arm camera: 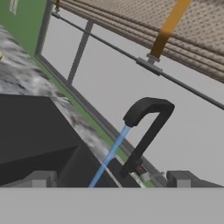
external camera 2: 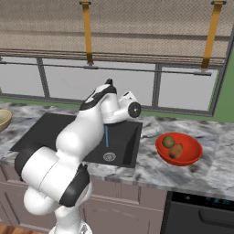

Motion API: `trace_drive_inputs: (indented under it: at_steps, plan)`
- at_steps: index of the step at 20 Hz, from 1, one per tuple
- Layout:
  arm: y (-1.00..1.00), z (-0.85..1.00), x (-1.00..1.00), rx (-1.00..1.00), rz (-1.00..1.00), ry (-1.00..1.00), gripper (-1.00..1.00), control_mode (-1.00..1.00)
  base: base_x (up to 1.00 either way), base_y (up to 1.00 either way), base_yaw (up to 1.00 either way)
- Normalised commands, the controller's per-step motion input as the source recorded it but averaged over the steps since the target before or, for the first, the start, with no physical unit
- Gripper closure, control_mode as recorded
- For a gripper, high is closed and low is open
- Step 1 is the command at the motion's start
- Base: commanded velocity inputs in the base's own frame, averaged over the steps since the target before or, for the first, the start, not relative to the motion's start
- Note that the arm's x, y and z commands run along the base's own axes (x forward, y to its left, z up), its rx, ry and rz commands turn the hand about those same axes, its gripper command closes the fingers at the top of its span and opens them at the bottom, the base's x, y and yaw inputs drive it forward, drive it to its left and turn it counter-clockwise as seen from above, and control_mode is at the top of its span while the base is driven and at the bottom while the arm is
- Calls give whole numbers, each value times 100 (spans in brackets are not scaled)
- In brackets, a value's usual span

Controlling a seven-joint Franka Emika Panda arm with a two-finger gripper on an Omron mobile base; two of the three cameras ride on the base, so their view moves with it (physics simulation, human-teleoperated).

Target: Pick the potatos from the sink and place them in one bowl. Place the orange in the other bowl. Then turn off the sink faucet.

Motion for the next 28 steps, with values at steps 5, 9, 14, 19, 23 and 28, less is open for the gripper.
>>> trace_drive_inputs:
  at_steps: [5, 9, 14, 19, 23, 28]
  plan:
    - [-10, -18, 33, 0, 0, 0, -100, -100, 0, 0, 0]
    - [-11, -11, 28, 0, 0, 0, -100, -100, 0, 0, 0]
    - [-4, -8, 31, 0, 0, 0, -100, -100, 0, 0, 0]
    - [0, -9, 32, 0, 0, 0, -100, -100, 0, 0, 0]
    - [-10, -13, 30, 0, 0, 0, -100, -100, 0, 0, 0]
    - [-14, -14, 30, 0, 0, 0, -100, -100, 0, 0, 0]
